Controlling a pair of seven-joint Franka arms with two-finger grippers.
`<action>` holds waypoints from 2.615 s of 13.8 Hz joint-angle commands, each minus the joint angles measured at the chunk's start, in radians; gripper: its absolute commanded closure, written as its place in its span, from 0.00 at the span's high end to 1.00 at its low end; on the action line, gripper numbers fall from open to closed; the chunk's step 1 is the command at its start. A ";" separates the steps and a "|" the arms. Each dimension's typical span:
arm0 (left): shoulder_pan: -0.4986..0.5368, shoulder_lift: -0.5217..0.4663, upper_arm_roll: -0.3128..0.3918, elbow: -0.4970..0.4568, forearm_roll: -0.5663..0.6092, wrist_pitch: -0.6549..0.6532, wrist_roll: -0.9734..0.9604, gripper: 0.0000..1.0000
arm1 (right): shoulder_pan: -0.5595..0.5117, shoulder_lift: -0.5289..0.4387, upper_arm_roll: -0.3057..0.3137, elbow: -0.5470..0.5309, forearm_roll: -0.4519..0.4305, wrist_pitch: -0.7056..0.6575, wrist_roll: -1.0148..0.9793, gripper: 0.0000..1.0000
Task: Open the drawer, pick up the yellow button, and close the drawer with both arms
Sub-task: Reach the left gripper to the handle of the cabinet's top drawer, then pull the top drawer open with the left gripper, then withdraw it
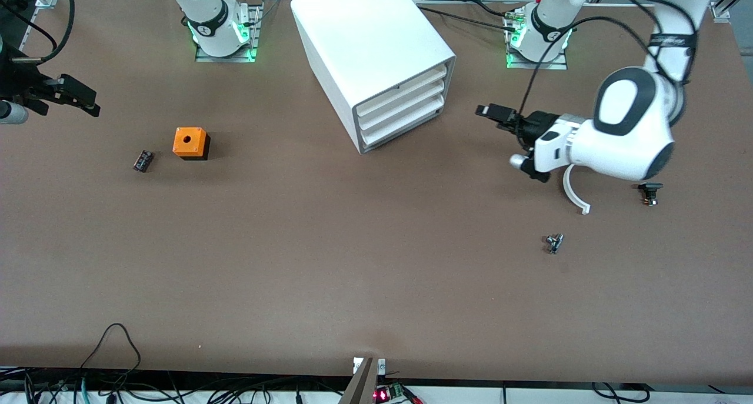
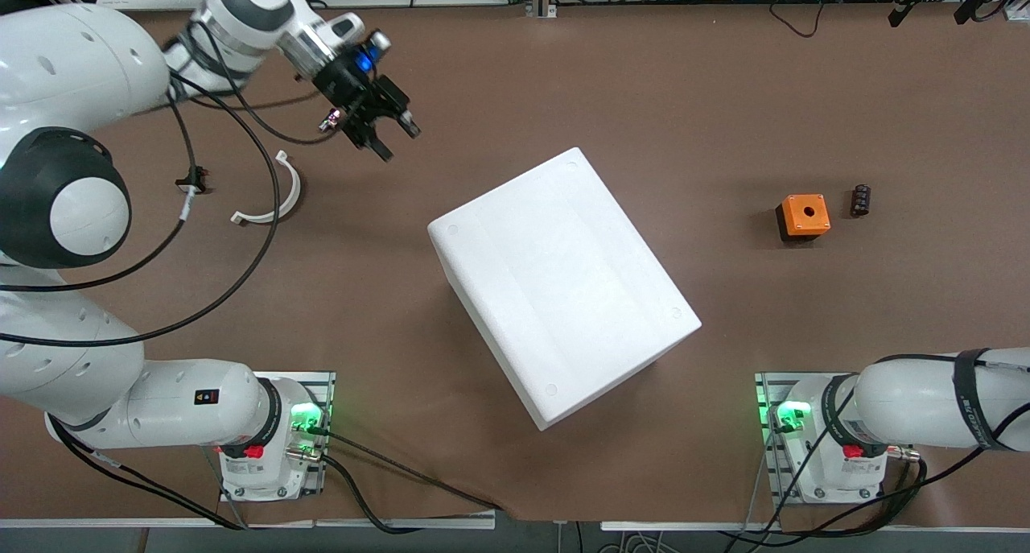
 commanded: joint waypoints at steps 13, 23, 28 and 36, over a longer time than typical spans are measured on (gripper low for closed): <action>-0.001 -0.024 -0.323 -0.244 -0.166 0.284 0.057 0.27 | -0.006 -0.009 0.006 0.044 -0.002 -0.059 -0.003 1.00; 0.059 -0.020 -0.184 -0.206 -0.144 0.540 0.066 0.00 | -0.009 0.003 0.004 0.045 0.007 -0.030 0.014 1.00; 0.088 -0.041 -0.174 -0.168 -0.149 0.589 0.065 1.00 | -0.006 0.028 0.006 0.045 0.000 -0.044 -0.001 1.00; 0.108 -0.218 -0.001 -0.027 0.162 0.585 0.055 1.00 | 0.061 0.097 0.036 0.047 0.018 -0.084 -0.041 1.00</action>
